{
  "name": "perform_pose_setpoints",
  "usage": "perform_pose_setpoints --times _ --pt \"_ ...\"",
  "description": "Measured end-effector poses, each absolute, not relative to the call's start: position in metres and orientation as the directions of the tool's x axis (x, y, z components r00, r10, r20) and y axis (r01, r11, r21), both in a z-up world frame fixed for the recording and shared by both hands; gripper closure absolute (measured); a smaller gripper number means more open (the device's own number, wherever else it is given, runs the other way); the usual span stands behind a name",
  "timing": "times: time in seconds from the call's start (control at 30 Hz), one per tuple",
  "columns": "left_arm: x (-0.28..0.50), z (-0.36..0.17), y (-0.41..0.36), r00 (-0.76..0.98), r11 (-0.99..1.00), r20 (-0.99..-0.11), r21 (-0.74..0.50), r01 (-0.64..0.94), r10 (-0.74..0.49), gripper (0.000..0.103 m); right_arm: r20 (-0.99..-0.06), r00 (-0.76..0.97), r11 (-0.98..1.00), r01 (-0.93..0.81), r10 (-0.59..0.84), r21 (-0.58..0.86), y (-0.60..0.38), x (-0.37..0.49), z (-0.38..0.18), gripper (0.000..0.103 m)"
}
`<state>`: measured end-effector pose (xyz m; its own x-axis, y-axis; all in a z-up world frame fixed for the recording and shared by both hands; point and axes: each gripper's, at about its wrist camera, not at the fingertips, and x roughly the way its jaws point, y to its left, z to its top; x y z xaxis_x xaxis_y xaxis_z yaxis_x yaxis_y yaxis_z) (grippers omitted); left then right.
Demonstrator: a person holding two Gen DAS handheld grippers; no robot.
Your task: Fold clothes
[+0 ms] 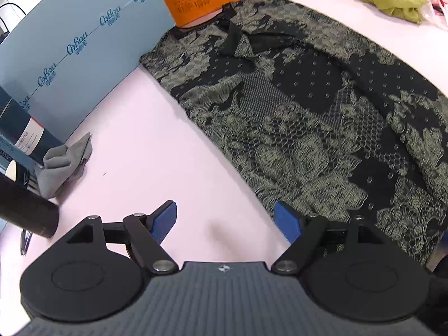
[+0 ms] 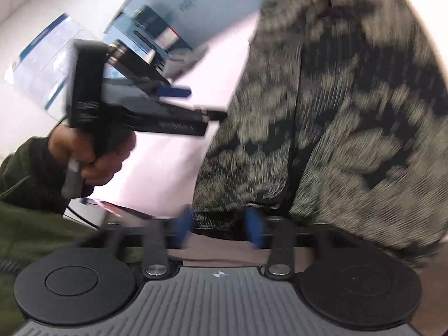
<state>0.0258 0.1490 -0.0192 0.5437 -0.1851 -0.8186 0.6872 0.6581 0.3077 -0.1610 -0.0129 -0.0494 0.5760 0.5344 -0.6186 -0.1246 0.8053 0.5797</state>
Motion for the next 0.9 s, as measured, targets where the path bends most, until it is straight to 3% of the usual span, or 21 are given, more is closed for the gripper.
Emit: perform_pose_setpoints --times 0.1,0.17,0.23,0.33,0.47,0.53,0.7,0.8,0.83,0.9 --pt "0.022 -0.012 0.166 0.533 0.671 -0.823 0.285 0.684 -0.194 0.028 -0.596 0.646 0.838 -0.128 0.477 0.530 -0.036 -0.180 -0.019 0.036" --pt "0.019 -0.008 0.183 0.511 0.682 -0.833 0.248 0.688 -0.213 0.028 -0.593 0.703 0.879 -0.095 0.392 0.468 -0.057 -0.192 -0.004 0.023" --pt "0.012 -0.006 0.198 0.463 0.694 -0.856 0.190 0.695 -0.229 0.028 -0.611 0.733 0.916 -0.042 0.299 0.398 -0.079 -0.199 0.003 0.021" --pt "-0.005 -0.007 0.212 0.397 0.708 -0.881 0.108 0.698 -0.257 0.028 -0.704 0.668 0.927 0.057 0.241 0.371 -0.113 -0.190 -0.010 0.021" --pt "-0.032 -0.011 0.206 0.352 0.700 -0.891 0.058 0.712 -0.285 0.028 -0.762 0.607 0.924 0.113 0.228 0.367 -0.141 -0.180 -0.039 0.028" --pt "-0.042 -0.014 0.199 0.339 0.702 -0.895 0.043 0.711 -0.289 0.028 -0.769 0.586 0.913 0.116 0.254 0.390 -0.147 -0.173 -0.052 0.040" --pt "-0.052 -0.024 0.168 0.310 0.740 -0.916 0.021 0.672 -0.255 0.028 -0.743 0.563 0.888 0.037 0.361 0.459 -0.145 -0.154 -0.057 0.040" --pt "-0.059 -0.031 0.144 0.341 0.737 -0.920 0.095 0.669 -0.191 0.022 -0.750 0.503 0.885 -0.069 0.429 0.460 -0.130 -0.142 -0.060 0.039" --pt "-0.061 -0.031 0.139 0.348 0.737 -0.920 0.107 0.667 -0.182 0.024 -0.744 0.493 0.877 -0.087 0.451 0.473 -0.131 -0.139 -0.063 0.039" --pt "-0.065 -0.027 0.133 0.350 0.742 -0.918 0.103 0.663 -0.186 0.046 -0.716 0.476 0.840 -0.096 0.510 0.535 -0.141 -0.132 -0.068 0.041"
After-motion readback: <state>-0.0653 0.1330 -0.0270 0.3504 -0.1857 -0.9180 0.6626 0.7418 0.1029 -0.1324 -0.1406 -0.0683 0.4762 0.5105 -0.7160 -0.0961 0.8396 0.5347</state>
